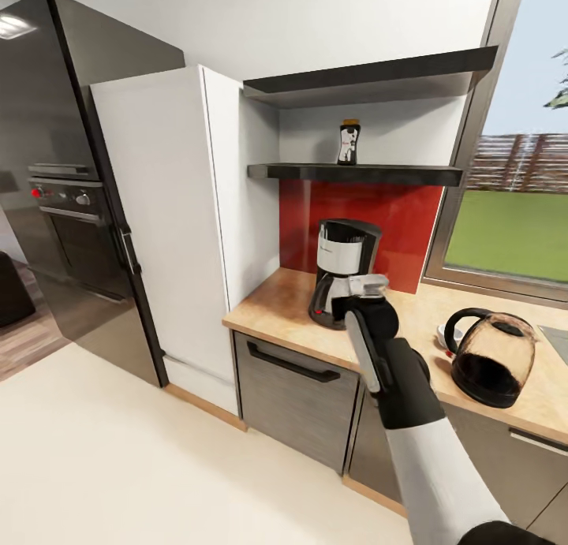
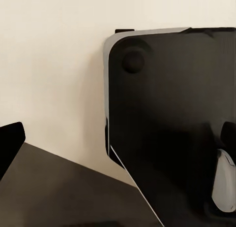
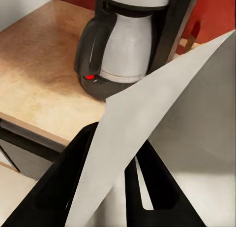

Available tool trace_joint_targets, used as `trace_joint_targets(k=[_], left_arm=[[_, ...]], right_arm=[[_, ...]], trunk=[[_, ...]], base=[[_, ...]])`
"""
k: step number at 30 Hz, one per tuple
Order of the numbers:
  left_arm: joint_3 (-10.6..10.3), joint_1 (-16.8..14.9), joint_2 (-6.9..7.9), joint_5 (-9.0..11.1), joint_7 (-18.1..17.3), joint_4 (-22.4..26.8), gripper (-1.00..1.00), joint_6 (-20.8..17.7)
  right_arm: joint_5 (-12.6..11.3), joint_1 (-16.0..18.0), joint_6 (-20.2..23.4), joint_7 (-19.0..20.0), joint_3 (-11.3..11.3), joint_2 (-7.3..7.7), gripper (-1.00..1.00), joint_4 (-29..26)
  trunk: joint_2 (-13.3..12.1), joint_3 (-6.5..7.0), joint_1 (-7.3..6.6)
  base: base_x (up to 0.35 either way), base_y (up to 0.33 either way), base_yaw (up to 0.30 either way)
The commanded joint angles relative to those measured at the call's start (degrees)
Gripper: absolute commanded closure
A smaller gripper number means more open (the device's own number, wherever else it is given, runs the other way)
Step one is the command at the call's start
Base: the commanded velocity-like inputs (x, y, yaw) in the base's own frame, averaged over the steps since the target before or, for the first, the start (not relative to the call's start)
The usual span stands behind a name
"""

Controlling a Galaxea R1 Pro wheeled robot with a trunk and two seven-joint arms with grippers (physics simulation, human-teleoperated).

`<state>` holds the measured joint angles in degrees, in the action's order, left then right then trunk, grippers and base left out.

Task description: Set up a coffee station on the kitchen countertop: keep the coffee maker on the countertop, move the bottle of coffee from the kitchen shelf to the counter next to the coffee maker, place a paper coffee filter on top of the coffee maker, put the saucer next to the coffee maker with the coffee cup on the saucer, and place the electric kettle next to the coffee maker.

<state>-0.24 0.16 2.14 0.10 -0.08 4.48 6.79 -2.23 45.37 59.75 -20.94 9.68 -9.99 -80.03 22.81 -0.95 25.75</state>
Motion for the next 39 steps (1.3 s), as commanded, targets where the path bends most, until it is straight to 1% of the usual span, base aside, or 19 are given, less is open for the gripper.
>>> trace_joint_targets(k=[1,3,4,5,6,8,10,11,12,13,14,16,18,21,23,30,39], left_arm=[[-0.03,0.03,0.00,0.01,-0.01,0.09,-1.00,0.05],[-0.03,0.02,-0.01,0.04,-0.01,0.07,-1.00,-0.09],[-0.03,0.03,-0.02,0.06,-0.01,0.03,-1.00,-0.14],[-0.03,0.02,-0.02,0.06,-0.01,-0.01,-1.00,-0.16],[-0.03,0.02,0.07,0.07,-0.01,-0.10,-1.00,-0.19],[-0.03,0.04,0.17,0.09,-0.01,-0.15,-1.00,-0.24],[-0.03,0.02,0.21,0.13,-0.01,-0.17,-1.00,-0.32],[0.01,0.02,0.16,0.15,-0.01,-0.17,-1.00,-0.38],[0.04,0.01,0.11,0.16,0.08,-0.18,-1.00,-0.42],[0.05,0.04,0.08,0.16,0.14,-0.18,-1.00,-0.44],[0.06,0.03,0.07,0.19,0.17,-0.18,-1.00,-0.45],[0.10,0.06,0.06,0.23,0.22,-0.18,-1.00,-0.47],[0.19,0.08,0.10,0.24,0.24,-0.22,-1.00,-0.50],[0.30,0.10,0.20,0.25,0.25,-0.32,-1.00,-0.52],[0.13,0.13,0.17,0.25,0.10,-0.35,-1.00,-0.54],[0.09,0.14,0.32,0.25,-0.01,-0.35,-1.00,-0.55],[0.06,0.10,0.32,0.25,-0.01,-0.35,-1.00,-0.55]], right_arm=[[-0.34,1.36,0.25,-0.70,0.04,0.00,1.00,1.46],[-0.36,6.36,0.25,-2.14,-0.04,0.00,1.00,8.77],[-0.39,10.93,0.25,-3.32,-0.07,0.00,1.00,15.24],[-0.43,14.37,0.25,-3.92,-0.11,0.00,1.00,19.42],[-0.52,26.43,0.25,-4.77,-0.44,0.00,1.00,32.86],[-0.56,32.99,0.25,-4.90,-0.55,0.00,1.00,40.13],[-0.61,39.03,0.25,-4.95,-0.61,0.00,1.00,46.20],[-0.85,45.34,0.25,-4.98,-0.68,0.00,1.00,52.33],[-2.13,48.33,0.25,-4.98,-0.69,0.00,1.00,55.57],[-6.33,52.06,0.25,-5.10,-0.71,0.00,1.00,60.30],[-9.66,54.29,0.25,-6.09,-0.69,0.00,1.00,63.32],[-11.40,55.72,0.25,-8.06,-0.70,0.00,1.00,64.92],[-12.21,56.33,0.25,-9.10,-0.71,0.00,1.00,65.64],[-12.94,56.67,0.25,-9.73,-2.93,0.00,1.00,65.98],[-13.14,56.75,0.25,-9.87,-3.74,0.00,1.00,66.06],[-13.16,56.76,0.25,-9.91,-3.86,0.00,1.00,66.21],[-13.16,56.76,0.25,-9.91,-3.88,0.00,1.00,66.31]], trunk=[[0.11,-0.11,0.03],[0.11,-0.11,0.03],[0.11,-0.11,0.03],[0.11,-0.11,0.03],[0.11,-0.11,0.03],[0.11,-0.11,0.03],[0.11,-0.11,0.03],[0.11,-0.11,0.03],[0.11,-0.11,0.03],[0.11,-0.11,0.03],[0.11,-0.11,0.03],[0.11,-0.11,0.03],[0.11,-0.11,0.03],[0.11,-0.11,0.03],[0.11,-0.11,0.03],[0.11,-0.11,0.03],[0.11,-0.11,0.03]], base=[[0.000,0.000,0.000],[0.000,0.000,0.000],[0.000,0.000,0.000],[0.000,0.000,0.000],[0.000,0.000,0.000],[0.000,0.000,0.000],[0.000,0.000,0.000],[0.000,0.000,0.000],[0.000,0.000,0.000],[0.000,0.000,0.000],[0.000,0.000,0.000],[0.000,0.000,0.000],[0.000,0.000,0.000],[0.000,0.000,0.000],[0.000,0.000,0.000],[0.009,0.005,0.000],[0.255,0.137,0.000]])
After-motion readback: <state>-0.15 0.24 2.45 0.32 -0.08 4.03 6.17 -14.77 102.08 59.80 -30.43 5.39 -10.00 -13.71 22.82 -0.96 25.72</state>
